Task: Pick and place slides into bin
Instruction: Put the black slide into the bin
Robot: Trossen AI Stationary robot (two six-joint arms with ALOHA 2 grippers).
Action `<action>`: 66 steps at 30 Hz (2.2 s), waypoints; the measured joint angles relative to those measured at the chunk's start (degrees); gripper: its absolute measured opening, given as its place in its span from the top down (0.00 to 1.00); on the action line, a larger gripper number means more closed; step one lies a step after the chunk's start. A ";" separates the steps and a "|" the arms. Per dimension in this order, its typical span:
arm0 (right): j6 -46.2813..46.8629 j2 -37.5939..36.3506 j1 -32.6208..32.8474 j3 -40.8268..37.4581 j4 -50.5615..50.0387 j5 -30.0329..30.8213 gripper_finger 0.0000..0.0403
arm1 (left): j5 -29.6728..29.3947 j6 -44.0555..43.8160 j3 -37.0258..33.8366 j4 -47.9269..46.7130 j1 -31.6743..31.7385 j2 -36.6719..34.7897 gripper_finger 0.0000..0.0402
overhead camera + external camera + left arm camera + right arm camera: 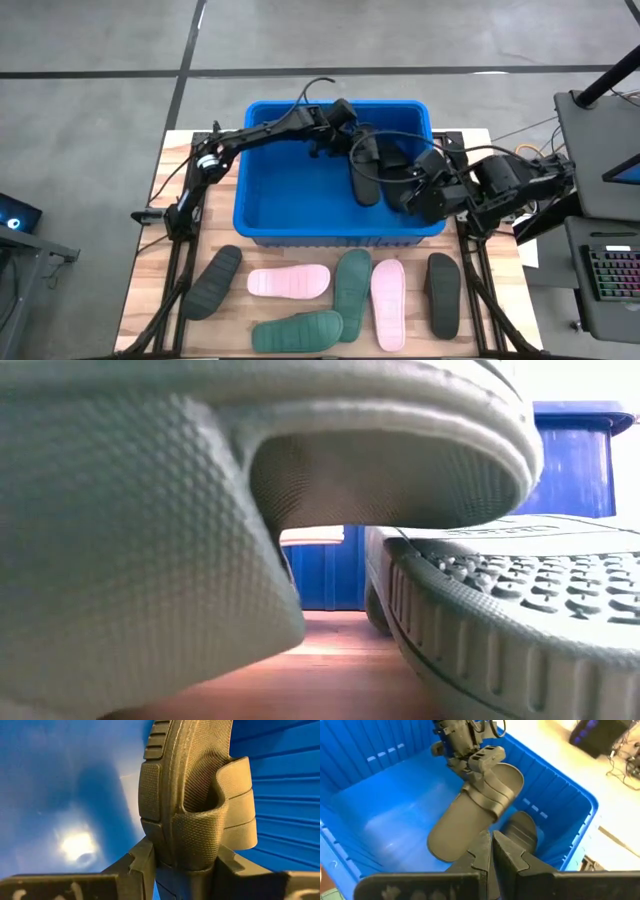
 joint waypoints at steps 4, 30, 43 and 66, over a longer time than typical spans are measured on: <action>2.06 -0.02 -1.80 -0.21 -0.02 -0.58 0.98 | 1.13 0.41 0.00 -0.17 0.23 1.14 0.75; 4.43 3.06 -3.27 -0.46 -0.04 -3.21 0.98 | 0.83 1.67 -4.59 0.51 1.59 2.23 0.75; 5.72 3.04 -3.26 -0.48 -0.04 -3.60 0.98 | 1.80 1.52 -7.94 4.12 1.59 2.23 0.75; 5.87 4.65 -3.26 -0.51 -0.04 -5.55 0.98 | 6.22 -1.21 -14.39 16.25 1.96 2.21 0.75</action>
